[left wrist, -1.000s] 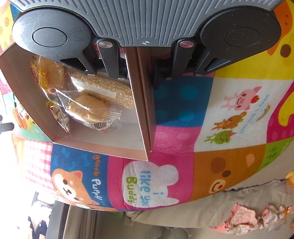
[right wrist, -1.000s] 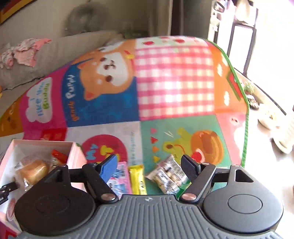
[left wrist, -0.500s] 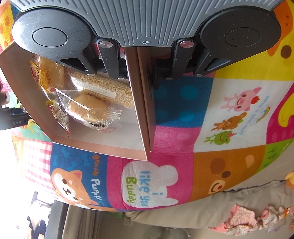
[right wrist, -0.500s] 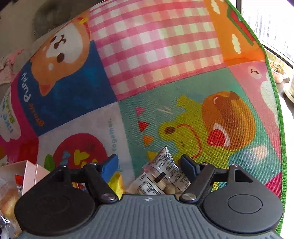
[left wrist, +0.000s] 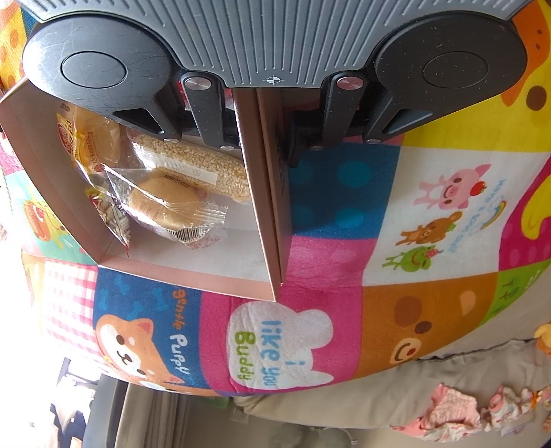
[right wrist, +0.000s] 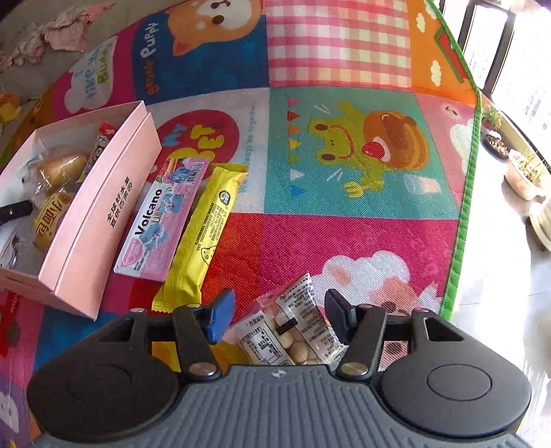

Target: Organize objects

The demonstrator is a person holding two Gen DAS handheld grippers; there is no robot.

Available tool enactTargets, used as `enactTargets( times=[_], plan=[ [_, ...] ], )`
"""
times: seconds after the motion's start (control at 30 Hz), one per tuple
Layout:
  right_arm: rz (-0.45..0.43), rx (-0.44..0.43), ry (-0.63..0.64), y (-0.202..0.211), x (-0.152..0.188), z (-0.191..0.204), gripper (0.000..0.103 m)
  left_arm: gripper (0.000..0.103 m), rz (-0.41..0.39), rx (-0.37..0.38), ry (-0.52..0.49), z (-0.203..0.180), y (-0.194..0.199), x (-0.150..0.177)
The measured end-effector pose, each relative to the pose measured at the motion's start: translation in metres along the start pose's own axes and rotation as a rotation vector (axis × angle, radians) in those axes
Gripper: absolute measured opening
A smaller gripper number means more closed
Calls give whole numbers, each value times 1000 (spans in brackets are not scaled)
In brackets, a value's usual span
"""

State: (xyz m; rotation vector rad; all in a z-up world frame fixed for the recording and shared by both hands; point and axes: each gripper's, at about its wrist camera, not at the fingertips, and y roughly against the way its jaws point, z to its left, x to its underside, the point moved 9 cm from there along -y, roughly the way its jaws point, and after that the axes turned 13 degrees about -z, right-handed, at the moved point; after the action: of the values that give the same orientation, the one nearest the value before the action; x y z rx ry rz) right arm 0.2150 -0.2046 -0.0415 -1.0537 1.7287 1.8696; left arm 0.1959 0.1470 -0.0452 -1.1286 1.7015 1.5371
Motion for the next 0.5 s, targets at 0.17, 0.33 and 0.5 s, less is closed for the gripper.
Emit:
enactTargets(
  times=[0.17, 0.33, 0.5],
  plan=[
    [-125, -97, -24, 18, -35, 20, 74, 20, 1, -1, 2, 0, 0, 0],
    [-110, -171, -206, -32, -69, 43, 77, 20, 7, 1, 13, 1, 0, 0],
    [-30, -171, -239, -85, -68, 51, 78, 20, 4, 5, 17, 2, 0, 0]
  ],
)
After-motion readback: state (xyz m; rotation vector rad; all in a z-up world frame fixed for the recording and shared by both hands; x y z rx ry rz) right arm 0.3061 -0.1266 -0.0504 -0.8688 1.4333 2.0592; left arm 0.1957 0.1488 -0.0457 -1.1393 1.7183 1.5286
